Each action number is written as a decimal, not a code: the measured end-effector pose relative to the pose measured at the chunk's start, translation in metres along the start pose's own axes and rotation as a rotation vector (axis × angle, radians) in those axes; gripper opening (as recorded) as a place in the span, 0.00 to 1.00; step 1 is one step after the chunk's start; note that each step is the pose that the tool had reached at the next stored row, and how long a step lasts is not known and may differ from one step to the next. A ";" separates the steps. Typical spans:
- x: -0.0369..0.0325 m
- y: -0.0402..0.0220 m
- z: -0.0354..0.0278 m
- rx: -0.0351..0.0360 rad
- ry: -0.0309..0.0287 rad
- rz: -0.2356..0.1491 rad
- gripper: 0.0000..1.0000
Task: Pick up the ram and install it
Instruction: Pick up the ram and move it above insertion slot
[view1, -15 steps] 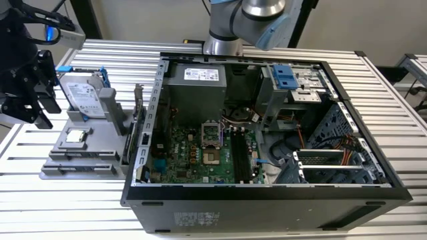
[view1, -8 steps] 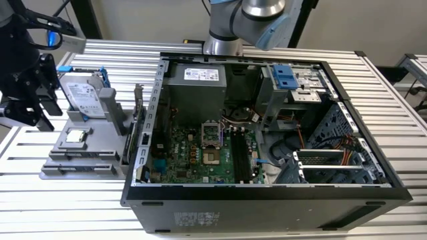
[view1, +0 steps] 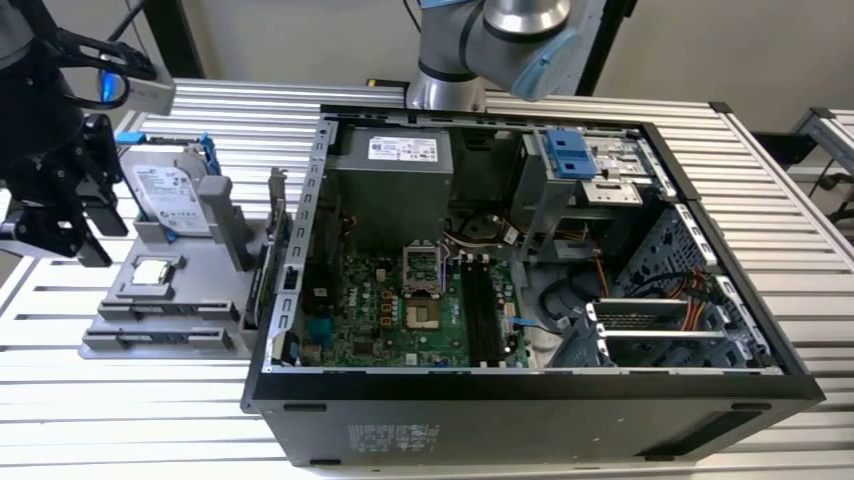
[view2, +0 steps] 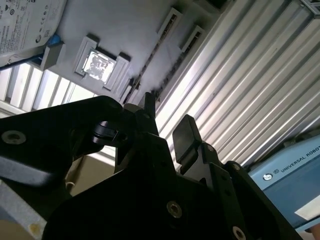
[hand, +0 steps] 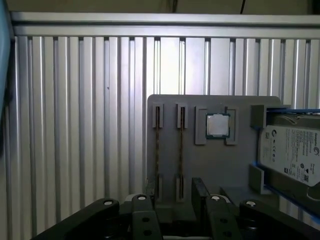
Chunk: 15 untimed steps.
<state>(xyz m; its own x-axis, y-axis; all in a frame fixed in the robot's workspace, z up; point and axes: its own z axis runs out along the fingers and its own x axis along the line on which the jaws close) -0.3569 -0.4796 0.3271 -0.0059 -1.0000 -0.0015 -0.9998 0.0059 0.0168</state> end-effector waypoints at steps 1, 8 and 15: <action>0.0000 0.0000 0.0007 0.0000 0.0000 0.000 1.00; 0.0000 0.0000 0.0020 0.0000 0.0000 0.000 1.00; 0.0000 -0.0001 0.0061 0.0000 0.0007 0.000 1.00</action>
<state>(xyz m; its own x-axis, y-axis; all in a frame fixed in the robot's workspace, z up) -0.3569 -0.4796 0.3210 -0.0060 -1.0000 -0.0007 -0.9998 0.0059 0.0168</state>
